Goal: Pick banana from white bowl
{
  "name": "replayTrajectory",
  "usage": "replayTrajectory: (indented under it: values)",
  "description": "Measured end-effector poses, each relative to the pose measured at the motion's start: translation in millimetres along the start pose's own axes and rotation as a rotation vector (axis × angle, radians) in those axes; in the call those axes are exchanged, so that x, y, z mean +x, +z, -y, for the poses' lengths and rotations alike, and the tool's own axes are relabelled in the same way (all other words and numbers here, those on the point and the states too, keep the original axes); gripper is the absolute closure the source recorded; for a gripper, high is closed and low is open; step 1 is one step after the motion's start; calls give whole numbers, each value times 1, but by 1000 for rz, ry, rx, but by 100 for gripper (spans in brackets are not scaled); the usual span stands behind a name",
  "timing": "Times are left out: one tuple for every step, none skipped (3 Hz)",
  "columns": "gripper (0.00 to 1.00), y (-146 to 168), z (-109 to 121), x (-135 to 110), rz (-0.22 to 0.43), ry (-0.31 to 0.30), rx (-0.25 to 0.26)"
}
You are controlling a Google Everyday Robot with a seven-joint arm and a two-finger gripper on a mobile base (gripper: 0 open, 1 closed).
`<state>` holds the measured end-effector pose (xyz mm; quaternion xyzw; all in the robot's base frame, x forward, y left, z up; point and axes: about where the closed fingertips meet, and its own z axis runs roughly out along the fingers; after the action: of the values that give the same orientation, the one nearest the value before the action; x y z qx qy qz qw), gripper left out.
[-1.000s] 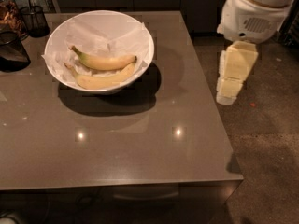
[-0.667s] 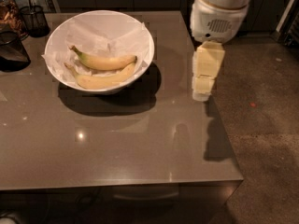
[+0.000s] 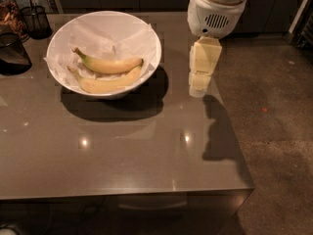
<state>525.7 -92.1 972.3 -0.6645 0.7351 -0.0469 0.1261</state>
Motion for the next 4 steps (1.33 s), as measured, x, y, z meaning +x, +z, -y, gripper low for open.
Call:
replayTrajectory:
  values:
    - [0, -5, 16, -36, 5, -90, 41]
    - [0, 3, 27, -74, -12, -199, 40]
    - [0, 17, 39, -113, -23, -286, 54]
    - [0, 18, 47, -123, -7, -296, 76]
